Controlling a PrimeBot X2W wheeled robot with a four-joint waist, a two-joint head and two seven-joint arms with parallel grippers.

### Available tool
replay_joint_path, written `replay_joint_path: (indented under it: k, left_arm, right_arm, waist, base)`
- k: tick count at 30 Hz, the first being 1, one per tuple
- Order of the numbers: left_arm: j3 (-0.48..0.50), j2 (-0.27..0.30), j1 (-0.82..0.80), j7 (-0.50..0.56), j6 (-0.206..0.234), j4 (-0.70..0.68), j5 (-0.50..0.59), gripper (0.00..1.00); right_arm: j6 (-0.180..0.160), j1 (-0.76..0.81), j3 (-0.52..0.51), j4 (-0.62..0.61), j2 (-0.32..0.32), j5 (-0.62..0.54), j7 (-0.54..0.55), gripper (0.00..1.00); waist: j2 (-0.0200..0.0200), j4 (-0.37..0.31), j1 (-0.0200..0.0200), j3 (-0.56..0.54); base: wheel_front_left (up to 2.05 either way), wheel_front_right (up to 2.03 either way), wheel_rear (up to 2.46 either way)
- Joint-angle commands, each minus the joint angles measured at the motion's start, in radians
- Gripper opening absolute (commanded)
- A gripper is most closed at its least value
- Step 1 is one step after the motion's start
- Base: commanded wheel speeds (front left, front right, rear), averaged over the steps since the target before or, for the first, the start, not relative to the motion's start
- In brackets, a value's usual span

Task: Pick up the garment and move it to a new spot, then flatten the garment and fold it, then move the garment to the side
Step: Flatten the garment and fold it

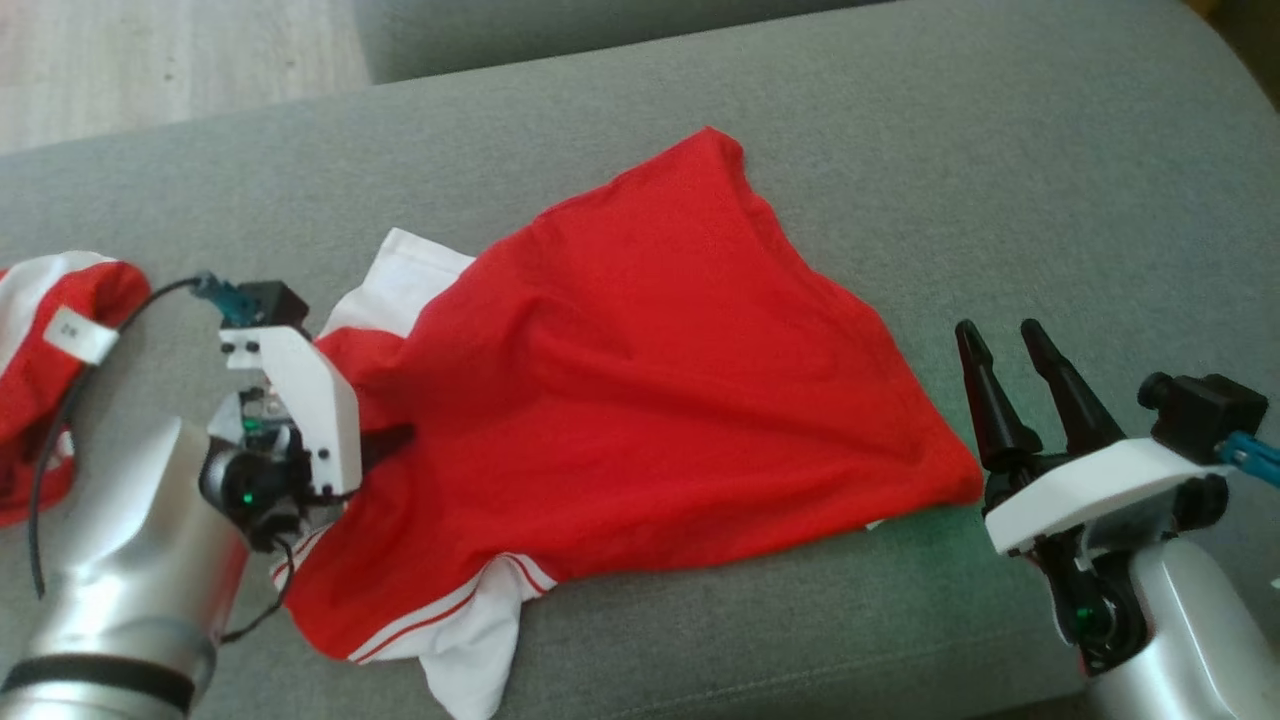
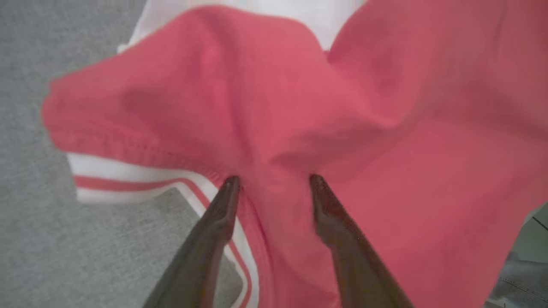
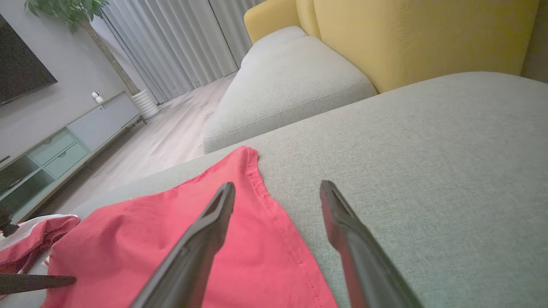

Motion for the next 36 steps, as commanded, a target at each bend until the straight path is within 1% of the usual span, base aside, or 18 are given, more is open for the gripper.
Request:
replay_joint_path:
  k: [1,5,9,13,16,21,22,23,26,29,33,36]
  left_arm:
    - [0.026,0.04,-0.077,-0.004,0.002,-0.002,-0.002,0.0]
    - [0.021,0.047,-0.11,-0.027,0.001,0.009,-0.012,0.0]
    - [0.033,0.069,-0.173,-0.106,0.001,0.026,0.001,0.0]
    - [0.027,0.095,-0.24,-0.173,0.003,0.069,0.041,0.0]
    - [0.026,0.111,-0.292,-0.234,0.012,0.107,0.071,0.0]
    - [0.017,0.108,-0.349,-0.316,0.028,0.181,0.105,0.0]
    - [0.02,0.102,-0.355,-0.337,0.032,0.196,0.104,0.41]
    - [0.021,0.084,-0.357,-0.359,0.031,0.227,0.099,1.0]
    - [-0.001,0.063,-0.354,-0.38,0.019,0.252,0.104,1.0]
    - [-0.026,0.052,-0.339,-0.419,0.009,0.247,0.107,1.0]
    - [-0.049,0.053,-0.301,-0.524,0.003,0.192,0.11,1.0]
    - [-0.054,0.067,-0.256,-0.623,0.002,0.128,0.112,1.0]
  right_arm:
    - [0.008,-0.04,0.022,-0.032,0.003,-0.004,-0.008,1.0]
    - [0.008,-0.041,0.02,-0.027,0.006,-0.004,-0.018,1.0]
    - [0.008,-0.05,0.024,-0.024,0.006,-0.005,-0.023,1.0]
    - [0.008,-0.067,0.036,-0.021,0.007,-0.008,-0.027,1.0]
    - [0.008,-0.077,0.042,-0.014,0.007,-0.006,-0.031,1.0]
    - [0.008,-0.084,0.047,0.003,0.004,-0.001,-0.04,1.0]
    - [0.008,-0.084,0.047,0.007,0.004,0.0,-0.042,1.0]
    - [0.008,-0.08,0.041,0.016,0.001,-0.002,-0.047,1.0]
    - [0.008,-0.07,0.029,0.025,-0.002,-0.008,-0.057,1.0]
    - [0.008,-0.06,0.014,0.029,-0.001,-0.019,-0.073,1.0]
    - [0.008,-0.042,-0.015,0.031,0.001,-0.05,-0.094,1.0]
    - [0.008,-0.021,-0.03,0.025,0.008,-0.08,-0.114,1.0]
  waist:
    - [0.0,-0.013,0.0,0.011]
    - [0.0,-0.018,0.0,0.015]
    - [0.0,-0.032,0.0,0.033]
    - [0.0,-0.055,0.0,0.058]
    - [0.0,-0.072,0.0,0.074]
    - [0.0,-0.084,0.0,0.085]
    - [0.0,-0.083,0.0,0.083]
    - [0.0,-0.074,0.0,0.073]
    - [0.0,-0.047,0.0,0.047]
    - [0.0,-0.018,0.0,0.008]
    - [0.0,0.021,0.0,-0.054]
    - [0.0,0.044,0.0,-0.095]
  base:
    - [0.0,0.0,0.0]
    - [0.0,0.0,0.0]
    - [0.0,0.0,0.0]
    - [0.0,0.0,0.0]
    - [0.0,0.0,0.0]
    - [0.0,0.0,0.0]
    - [0.0,0.0,0.0]
    - [0.0,0.0,0.0]
    - [0.0,0.0,0.0]
    - [0.0,0.0,0.0]
    - [0.0,0.0,0.0]
    - [0.0,0.0,0.0]
